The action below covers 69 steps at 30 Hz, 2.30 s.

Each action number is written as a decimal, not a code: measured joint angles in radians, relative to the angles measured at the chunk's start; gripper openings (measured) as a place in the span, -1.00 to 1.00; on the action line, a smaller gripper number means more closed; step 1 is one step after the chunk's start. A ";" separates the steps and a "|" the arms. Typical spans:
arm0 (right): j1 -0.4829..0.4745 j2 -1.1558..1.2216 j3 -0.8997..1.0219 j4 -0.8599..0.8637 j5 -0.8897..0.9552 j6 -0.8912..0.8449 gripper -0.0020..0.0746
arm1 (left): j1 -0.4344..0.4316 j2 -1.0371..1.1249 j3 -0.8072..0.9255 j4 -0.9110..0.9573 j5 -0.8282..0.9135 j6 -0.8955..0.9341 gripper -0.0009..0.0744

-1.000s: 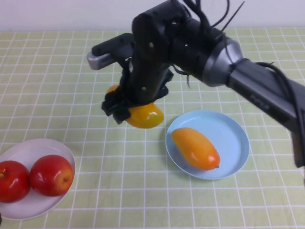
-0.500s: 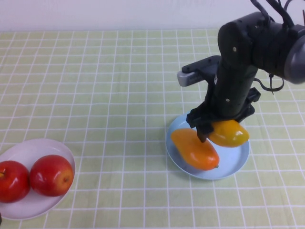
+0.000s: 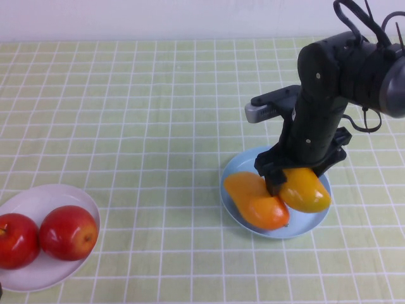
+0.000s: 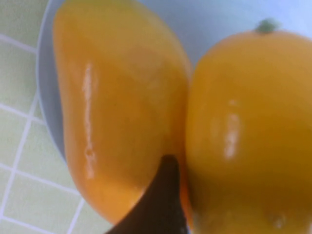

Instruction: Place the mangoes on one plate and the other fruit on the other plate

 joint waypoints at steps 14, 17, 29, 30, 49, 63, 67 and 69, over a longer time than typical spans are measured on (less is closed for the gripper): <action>-0.002 -0.193 0.000 0.007 0.042 0.010 0.56 | 0.000 0.000 0.000 0.000 0.000 0.000 -0.97; -0.002 -0.273 0.000 0.012 0.048 0.022 0.17 | 0.000 0.000 0.000 0.000 0.000 0.000 -0.97; -0.002 -0.576 0.111 0.041 0.061 0.026 -0.97 | 0.000 0.000 0.000 0.000 0.000 0.000 -0.97; -0.002 -0.604 0.139 0.036 0.063 0.026 -0.97 | 0.000 0.000 0.000 0.000 0.000 0.000 -0.97; -0.060 -1.151 0.919 -0.037 -0.461 0.094 -0.99 | 0.000 0.000 0.000 0.000 0.000 0.000 -0.97; -0.538 -1.711 1.625 0.016 -1.160 0.107 -0.99 | 0.000 0.000 0.000 0.000 0.000 0.000 -0.97; -0.539 -1.857 1.625 0.010 -1.048 0.074 -0.99 | 0.000 0.000 0.000 0.000 0.000 0.000 -0.97; -0.539 -1.923 1.625 0.000 -0.978 0.030 -0.99 | 0.000 0.000 0.000 0.000 0.000 0.000 -0.97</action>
